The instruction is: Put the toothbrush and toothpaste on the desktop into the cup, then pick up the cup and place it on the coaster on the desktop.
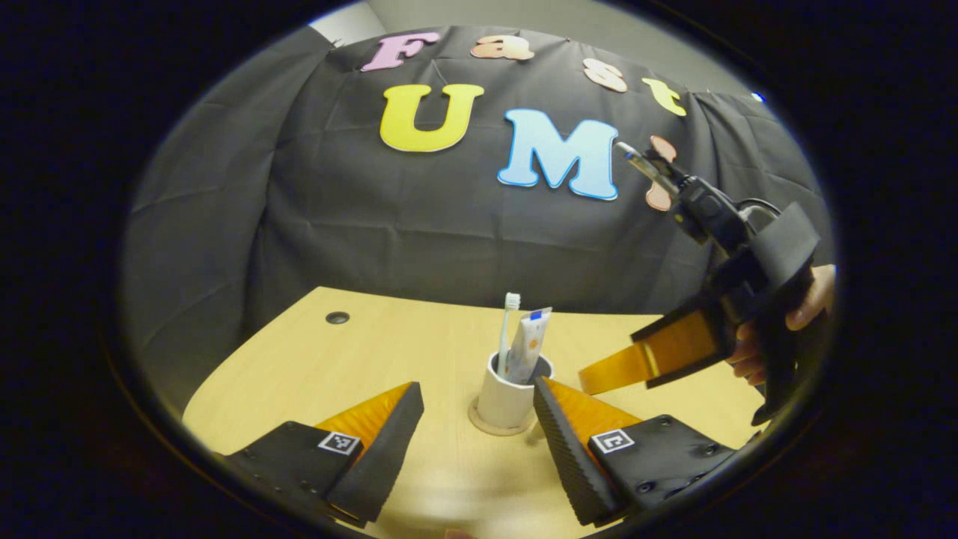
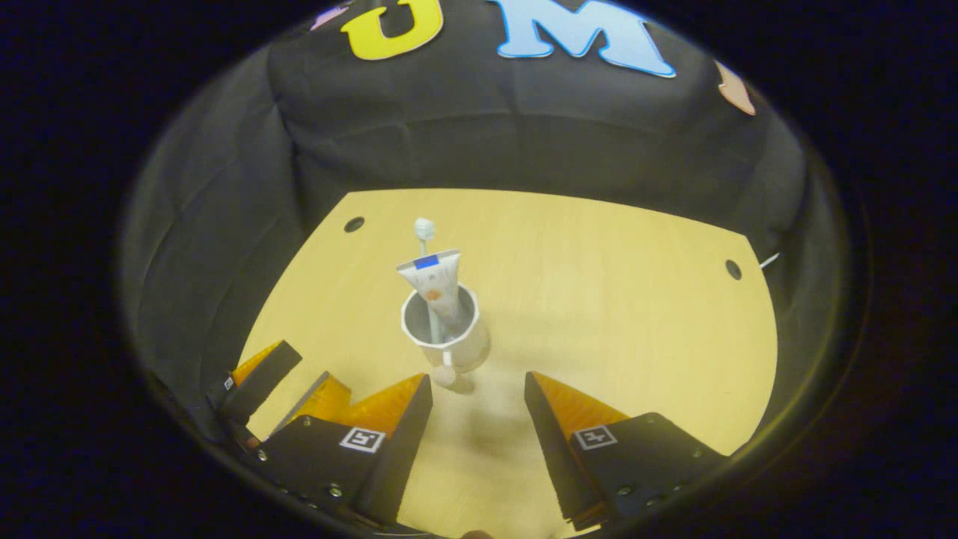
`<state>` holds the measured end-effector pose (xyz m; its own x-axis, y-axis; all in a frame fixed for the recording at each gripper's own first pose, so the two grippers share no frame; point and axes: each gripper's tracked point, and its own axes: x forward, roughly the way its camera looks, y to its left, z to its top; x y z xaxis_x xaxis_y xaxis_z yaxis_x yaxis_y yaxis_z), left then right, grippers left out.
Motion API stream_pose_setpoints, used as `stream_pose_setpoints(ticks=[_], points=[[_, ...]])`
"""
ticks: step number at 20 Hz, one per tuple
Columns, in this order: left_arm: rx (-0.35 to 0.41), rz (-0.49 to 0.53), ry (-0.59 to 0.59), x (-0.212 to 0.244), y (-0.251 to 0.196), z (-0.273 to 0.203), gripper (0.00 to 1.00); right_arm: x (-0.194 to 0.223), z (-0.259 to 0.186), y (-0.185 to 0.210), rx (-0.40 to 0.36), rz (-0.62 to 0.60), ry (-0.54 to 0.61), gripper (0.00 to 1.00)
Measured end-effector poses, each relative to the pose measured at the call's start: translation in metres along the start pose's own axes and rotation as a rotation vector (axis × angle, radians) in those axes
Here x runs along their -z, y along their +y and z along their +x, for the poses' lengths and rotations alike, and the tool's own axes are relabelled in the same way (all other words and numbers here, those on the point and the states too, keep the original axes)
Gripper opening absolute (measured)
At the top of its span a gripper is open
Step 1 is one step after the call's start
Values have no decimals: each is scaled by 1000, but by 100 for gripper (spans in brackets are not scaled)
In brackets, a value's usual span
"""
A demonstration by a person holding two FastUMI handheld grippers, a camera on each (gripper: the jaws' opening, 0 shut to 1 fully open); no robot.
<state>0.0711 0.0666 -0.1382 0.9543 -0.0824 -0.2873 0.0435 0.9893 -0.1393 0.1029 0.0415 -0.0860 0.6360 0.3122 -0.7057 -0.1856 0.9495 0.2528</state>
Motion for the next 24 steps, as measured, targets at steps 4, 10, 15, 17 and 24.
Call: stream_pose_setpoints(ticks=[4, 10, 15, 17, 24], points=[[12, 21, -49, -25, -24, -14, 96, 3, -40, -33, 66, 34, -131, 78], [27, -6, -137, -77, -62, -41, 93, 0, -109, -65, 152, 13, -408, 78], [18, 38, -207, -113, -91, -69, 92, 8, -142, -83, 173, -34, -569, 78], [10, 23, -219, -118, -99, -76, 96, 10, -149, -87, 166, -43, -606, 77], [-50, 23, -255, -130, -112, -93, 95, 11, -189, -118, 199, -117, -727, 78]])
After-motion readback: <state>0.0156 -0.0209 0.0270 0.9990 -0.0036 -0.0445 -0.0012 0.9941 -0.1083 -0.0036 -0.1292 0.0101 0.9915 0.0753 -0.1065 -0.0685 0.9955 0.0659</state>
